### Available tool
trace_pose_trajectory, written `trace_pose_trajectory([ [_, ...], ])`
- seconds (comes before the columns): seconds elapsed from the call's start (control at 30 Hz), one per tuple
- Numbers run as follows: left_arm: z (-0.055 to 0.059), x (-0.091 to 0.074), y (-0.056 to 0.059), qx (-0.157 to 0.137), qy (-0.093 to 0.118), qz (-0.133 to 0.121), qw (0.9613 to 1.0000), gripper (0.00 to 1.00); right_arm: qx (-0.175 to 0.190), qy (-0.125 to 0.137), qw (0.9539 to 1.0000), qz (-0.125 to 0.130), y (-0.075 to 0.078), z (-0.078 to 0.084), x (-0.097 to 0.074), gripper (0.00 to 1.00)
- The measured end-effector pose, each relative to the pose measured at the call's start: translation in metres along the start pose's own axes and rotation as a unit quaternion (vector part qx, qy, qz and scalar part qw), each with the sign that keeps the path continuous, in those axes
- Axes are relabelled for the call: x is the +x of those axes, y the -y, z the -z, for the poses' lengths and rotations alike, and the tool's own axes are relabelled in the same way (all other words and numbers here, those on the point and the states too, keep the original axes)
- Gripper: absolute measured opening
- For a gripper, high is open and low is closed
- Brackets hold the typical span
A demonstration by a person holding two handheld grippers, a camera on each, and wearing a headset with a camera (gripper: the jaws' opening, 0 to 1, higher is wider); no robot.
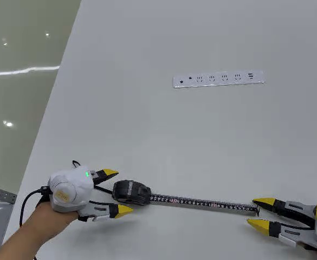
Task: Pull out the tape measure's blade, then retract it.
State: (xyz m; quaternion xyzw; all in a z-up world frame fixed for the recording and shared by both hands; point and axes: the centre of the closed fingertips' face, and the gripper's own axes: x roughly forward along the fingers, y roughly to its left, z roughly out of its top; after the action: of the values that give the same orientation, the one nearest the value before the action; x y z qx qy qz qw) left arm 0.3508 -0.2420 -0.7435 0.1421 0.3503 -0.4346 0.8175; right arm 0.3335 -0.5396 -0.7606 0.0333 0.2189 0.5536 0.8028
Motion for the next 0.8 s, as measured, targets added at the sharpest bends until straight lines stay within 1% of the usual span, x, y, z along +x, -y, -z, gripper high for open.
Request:
trace_pose_trajectory([
  [0.03,0.001,0.0,0.0,-0.001,-0.001,-0.004,1.0,0.63,0.002,0.0,1.0,0.003,-0.001,0.0,0.0,0.32],
  [0.07,0.002,-0.001,0.0,-0.008,0.002,-0.012,0.9999,0.63,0.01,0.002,0.9999,0.008,0.0,-0.001,0.001,0.33],
  [0.13,0.002,-0.002,0.0,-0.022,0.008,-0.02,0.9995,0.64,0.006,0.005,0.9998,0.016,0.0,-0.002,0.001,0.34],
  [0.17,0.002,-0.002,0.001,-0.03,0.014,-0.023,0.9992,0.64,0.012,0.006,0.9997,0.02,-0.001,-0.002,0.0,0.34],
  [0.2,0.003,-0.003,0.001,-0.033,0.013,-0.025,0.999,0.64,0.022,0.006,0.9994,0.027,0.0,-0.002,0.0,0.35],
  [0.23,0.005,-0.004,0.001,-0.038,0.013,-0.03,0.9987,0.65,0.028,0.011,0.999,0.032,-0.001,-0.004,0.0,0.37],
  [0.27,0.004,-0.005,0.002,-0.043,0.015,-0.035,0.9984,0.65,0.024,0.014,0.9991,0.033,-0.003,-0.006,0.0,0.4],
  [0.3,0.004,-0.006,0.003,-0.05,0.019,-0.038,0.9979,0.65,0.023,0.013,0.999,0.035,-0.004,-0.006,0.0,0.4],
  [0.37,0.004,-0.008,0.003,-0.066,0.026,-0.046,0.9964,0.66,0.031,0.011,0.9984,0.045,-0.002,-0.003,0.0,0.42],
  [0.4,0.003,-0.01,0.004,-0.069,0.031,-0.048,0.996,0.66,0.032,0.012,0.9982,0.05,-0.003,-0.005,0.0,0.43],
  [0.47,0.005,-0.011,0.005,-0.075,0.03,-0.053,0.9953,0.67,0.037,0.016,0.9977,0.055,-0.002,-0.005,-0.001,0.46],
  [0.5,0.005,-0.013,0.007,-0.079,0.03,-0.056,0.9948,0.67,0.044,0.016,0.9972,0.059,-0.002,-0.005,-0.001,0.47],
  [0.53,0.006,-0.014,0.007,-0.081,0.031,-0.06,0.9944,0.67,0.043,0.013,0.997,0.063,-0.003,-0.005,-0.001,0.47],
  [0.57,0.006,-0.017,0.007,-0.089,0.034,-0.065,0.9933,0.68,0.043,0.016,0.997,0.062,-0.006,-0.006,-0.001,0.47],
  [0.63,0.005,-0.019,0.006,-0.101,0.045,-0.071,0.9913,0.68,0.038,0.016,0.9967,0.07,-0.006,-0.007,-0.002,0.47],
  [0.67,0.007,-0.02,0.008,-0.106,0.045,-0.07,0.9909,0.68,0.044,0.019,0.9961,0.074,-0.006,-0.007,-0.003,0.47],
  [0.7,0.008,-0.02,0.009,-0.103,0.044,-0.071,0.9912,0.68,0.045,0.022,0.9958,0.077,-0.007,-0.008,-0.004,0.48],
  [0.73,0.009,-0.021,0.011,-0.102,0.043,-0.073,0.9911,0.68,0.041,0.021,0.9951,0.087,-0.006,-0.009,-0.005,0.5],
  [0.8,0.009,-0.023,0.01,-0.108,0.047,-0.078,0.99,0.68,0.04,0.026,0.9947,0.091,-0.01,-0.012,-0.006,0.51],
])
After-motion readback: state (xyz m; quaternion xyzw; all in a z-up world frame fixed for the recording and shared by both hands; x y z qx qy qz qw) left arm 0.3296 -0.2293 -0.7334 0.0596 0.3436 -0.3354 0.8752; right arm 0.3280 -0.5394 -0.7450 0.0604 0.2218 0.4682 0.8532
